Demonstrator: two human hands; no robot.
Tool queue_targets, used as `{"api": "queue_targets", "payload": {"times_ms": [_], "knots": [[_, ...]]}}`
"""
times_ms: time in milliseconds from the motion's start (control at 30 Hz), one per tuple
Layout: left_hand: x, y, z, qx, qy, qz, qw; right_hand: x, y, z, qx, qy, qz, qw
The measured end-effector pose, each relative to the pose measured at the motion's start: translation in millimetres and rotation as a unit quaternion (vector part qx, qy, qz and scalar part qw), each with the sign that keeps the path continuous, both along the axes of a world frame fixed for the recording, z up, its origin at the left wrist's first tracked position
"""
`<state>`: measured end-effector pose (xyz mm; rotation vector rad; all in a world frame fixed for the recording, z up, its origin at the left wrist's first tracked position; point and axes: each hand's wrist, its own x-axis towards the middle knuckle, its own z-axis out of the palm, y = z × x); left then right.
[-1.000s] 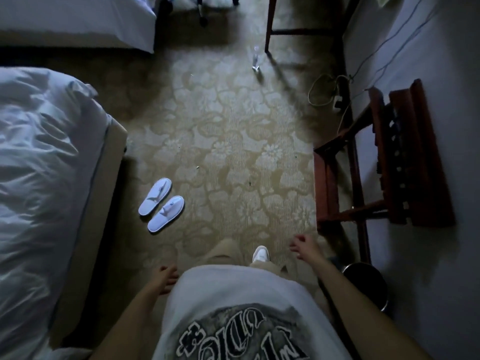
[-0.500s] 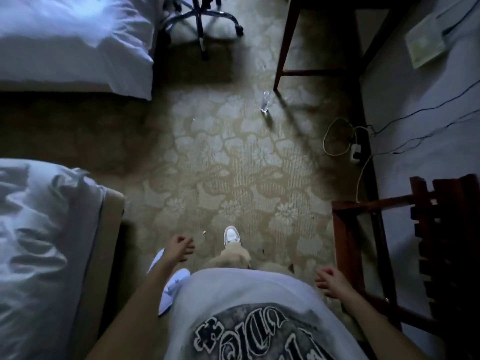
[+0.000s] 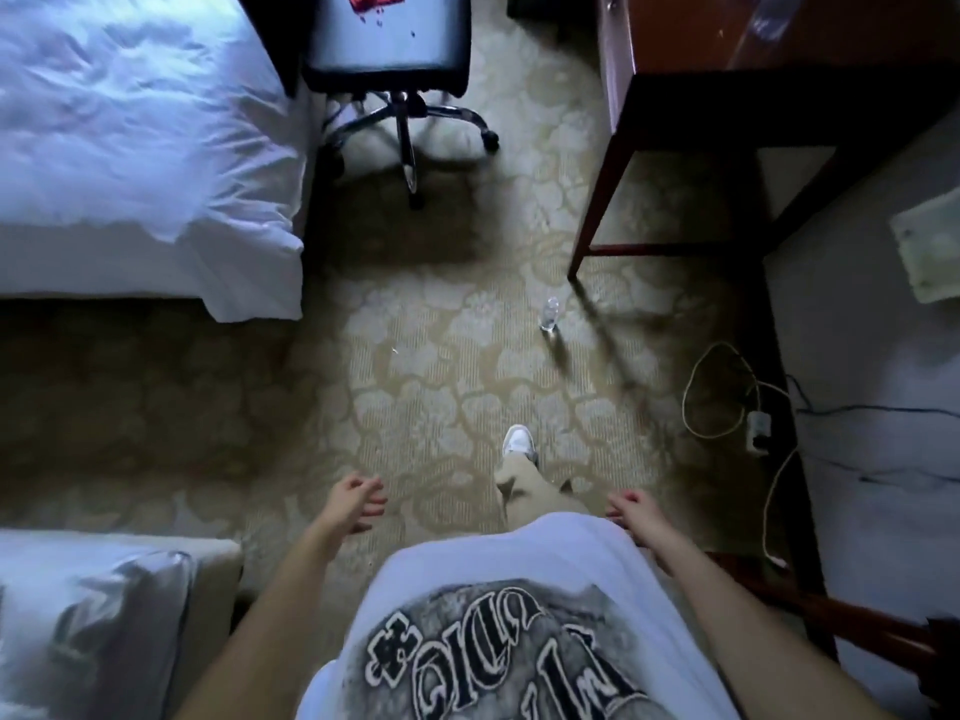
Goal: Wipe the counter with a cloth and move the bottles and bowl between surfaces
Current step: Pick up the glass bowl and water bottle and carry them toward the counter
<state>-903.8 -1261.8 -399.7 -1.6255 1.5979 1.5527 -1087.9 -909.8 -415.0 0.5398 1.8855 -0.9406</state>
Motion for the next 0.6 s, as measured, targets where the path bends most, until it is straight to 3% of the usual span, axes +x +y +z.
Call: {"api": "queue_targets", "payload": {"times_ms": [267, 433, 600], "knots": [[-134, -90, 3, 0.010, -0.032, 0.083, 0.996, -245, -149, 35, -0.070, 0.085, 0.058, 0.992], [-293, -176, -16, 0.018, -0.002, 0.022, 1.000, -338, -185, 2, -0.036, 0.077, 0.015, 0.996], [-489, -272, -15, 0.034, 0.032, -0.088, 0.995, -381, -193, -7, 0.073, -0.013, -0.060, 0.995]]}}
